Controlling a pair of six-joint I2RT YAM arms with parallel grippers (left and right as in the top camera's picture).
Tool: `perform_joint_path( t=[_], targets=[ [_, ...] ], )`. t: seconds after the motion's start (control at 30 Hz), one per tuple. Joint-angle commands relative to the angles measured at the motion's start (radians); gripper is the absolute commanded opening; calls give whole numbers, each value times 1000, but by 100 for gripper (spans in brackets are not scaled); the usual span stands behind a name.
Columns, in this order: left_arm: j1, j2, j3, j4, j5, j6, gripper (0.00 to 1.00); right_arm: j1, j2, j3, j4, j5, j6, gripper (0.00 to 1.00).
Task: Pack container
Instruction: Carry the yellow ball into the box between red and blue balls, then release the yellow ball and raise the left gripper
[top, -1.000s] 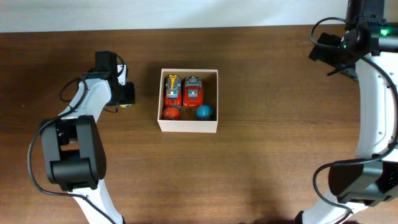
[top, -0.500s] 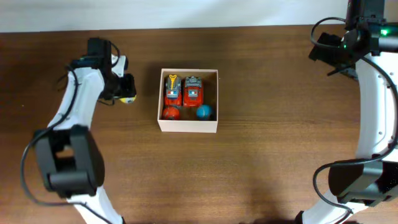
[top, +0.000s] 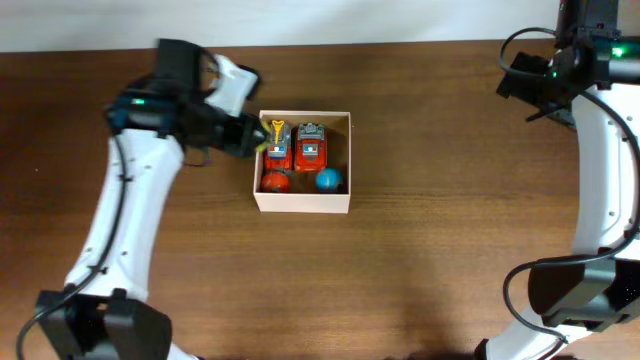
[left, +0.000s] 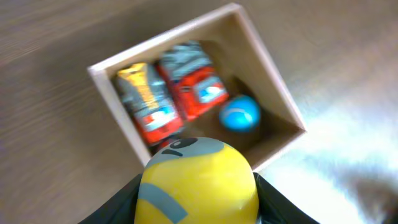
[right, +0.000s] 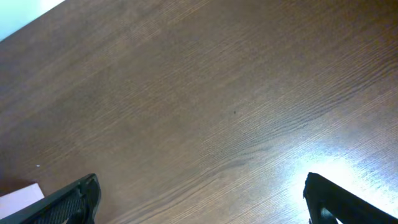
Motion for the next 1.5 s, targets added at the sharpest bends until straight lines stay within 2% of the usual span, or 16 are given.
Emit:
perform_joint_path(
  t=[0.0, 0.2, 0.43, 0.6, 0.63, 1.3, 1.33, 1.37, 1.47],
  targets=[
    [-57, 34, -27, -1, 21, 105, 49, 0, 5, -6, 0, 9, 12, 99],
    [-104, 102, -62, 10, -51, 103, 49, 0, 5, -6, 0, 9, 12, 99],
    [-104, 183, -62, 16, -53, 103, 50, 0, 5, -6, 0, 9, 12, 99],
    [-104, 191, -62, 16, -53, 104, 81, 0, 5, -6, 0, 9, 12, 99],
    [-104, 191, -62, 16, -53, 103, 85, 0, 5, -6, 0, 9, 12, 99],
    [-104, 188, -49, 8, -53, 101, 87, 0, 5, -6, 0, 9, 12, 99],
    [-104, 183, -31, -5, -53, 87, 96, 0, 5, -6, 0, 9, 12, 99],
    [-104, 179, -16, -11, -54, 66, 100, 0, 5, -6, 0, 9, 12, 99],
    [-89, 154, 37, -23, -85, -65, 99, 0, 5, -6, 0, 9, 12, 99]
  ],
)
